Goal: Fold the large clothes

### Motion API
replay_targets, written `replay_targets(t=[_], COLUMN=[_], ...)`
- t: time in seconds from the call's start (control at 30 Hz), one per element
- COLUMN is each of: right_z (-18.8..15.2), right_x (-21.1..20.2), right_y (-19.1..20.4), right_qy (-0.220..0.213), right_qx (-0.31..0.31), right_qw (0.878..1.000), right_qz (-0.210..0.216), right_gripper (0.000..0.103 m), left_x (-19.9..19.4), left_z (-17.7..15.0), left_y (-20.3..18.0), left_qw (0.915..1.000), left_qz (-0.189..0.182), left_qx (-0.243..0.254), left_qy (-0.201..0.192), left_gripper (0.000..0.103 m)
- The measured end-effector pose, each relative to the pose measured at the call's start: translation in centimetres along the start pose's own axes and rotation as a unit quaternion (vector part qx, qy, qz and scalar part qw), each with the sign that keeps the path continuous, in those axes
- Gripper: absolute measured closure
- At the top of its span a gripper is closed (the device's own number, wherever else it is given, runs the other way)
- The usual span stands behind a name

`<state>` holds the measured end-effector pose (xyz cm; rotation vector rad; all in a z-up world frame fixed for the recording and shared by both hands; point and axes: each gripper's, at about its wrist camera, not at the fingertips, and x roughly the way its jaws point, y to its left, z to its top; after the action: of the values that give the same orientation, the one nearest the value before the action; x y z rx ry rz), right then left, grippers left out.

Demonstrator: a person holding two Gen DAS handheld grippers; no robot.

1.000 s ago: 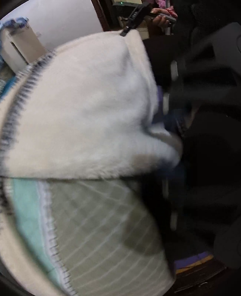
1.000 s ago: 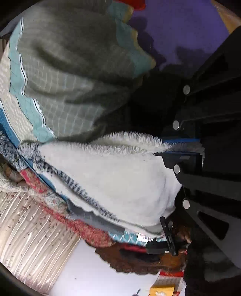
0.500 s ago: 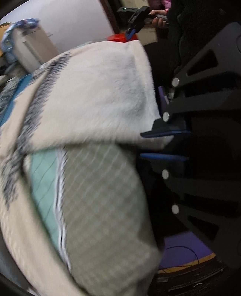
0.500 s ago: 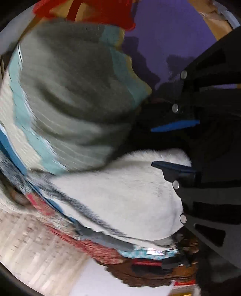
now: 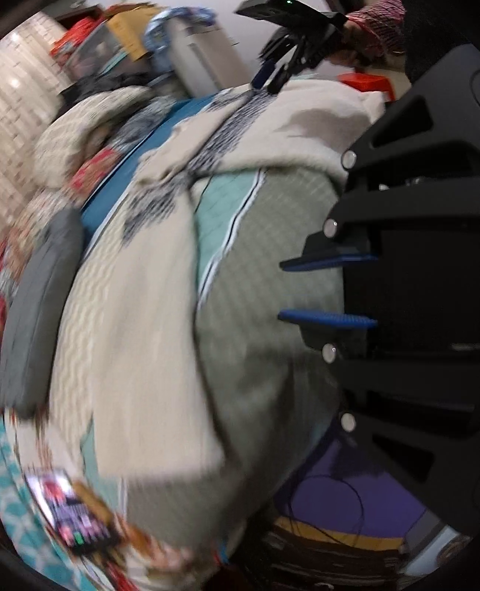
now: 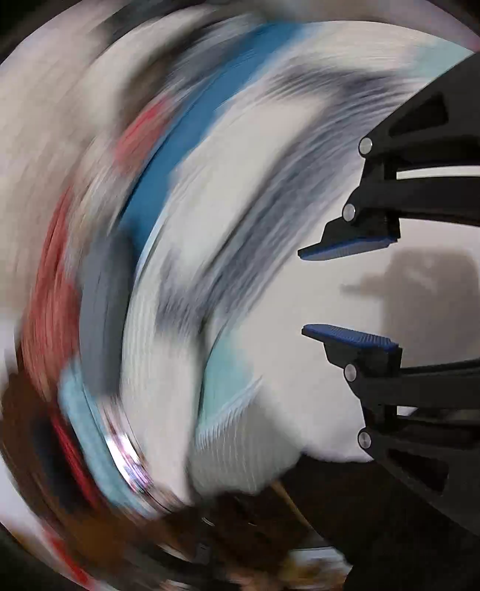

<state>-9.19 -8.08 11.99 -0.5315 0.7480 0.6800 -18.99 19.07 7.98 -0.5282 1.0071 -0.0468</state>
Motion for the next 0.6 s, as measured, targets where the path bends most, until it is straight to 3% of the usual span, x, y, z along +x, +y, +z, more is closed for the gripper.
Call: replay_targets(t=[0.1,0.27,0.43,0.57,0.6], right_z=[5.9,11.7,14.9,17.0,18.0], right_x=[5.8,12.3,15.4,17.1,17.3], right_y=[6.7,13.9,18.1,18.9,18.7], right_qy=[-0.009,0.019,0.028,0.029,0.03], right_qx=[-0.083,-0.136,-0.154,-0.148,-0.126], right_qw=[0.995,0.982,0.977,0.978,0.979], right_qz=[0.056,0.126,0.142,0.142,0.159], right_gripper=[0.016,0.016,0.018,0.019,0.015], left_x=[-1.4,-3.6,-5.1,-5.7,-5.8], left_z=[-0.5,-1.1,-2.0,-2.2,-2.1], left_y=[3.0,7.4,11.1,12.6,12.6], left_qw=[0.999,0.9952,0.9898,0.9871,0.987], left_qz=[0.02,0.048,0.061,0.066,0.067], left_qx=[-0.036,-0.079,-0.123,-0.14,-0.14], left_qy=[-0.015,-0.033,-0.039,-0.041,-0.041], left_gripper=[0.083,0.083,0.083,0.083,0.083])
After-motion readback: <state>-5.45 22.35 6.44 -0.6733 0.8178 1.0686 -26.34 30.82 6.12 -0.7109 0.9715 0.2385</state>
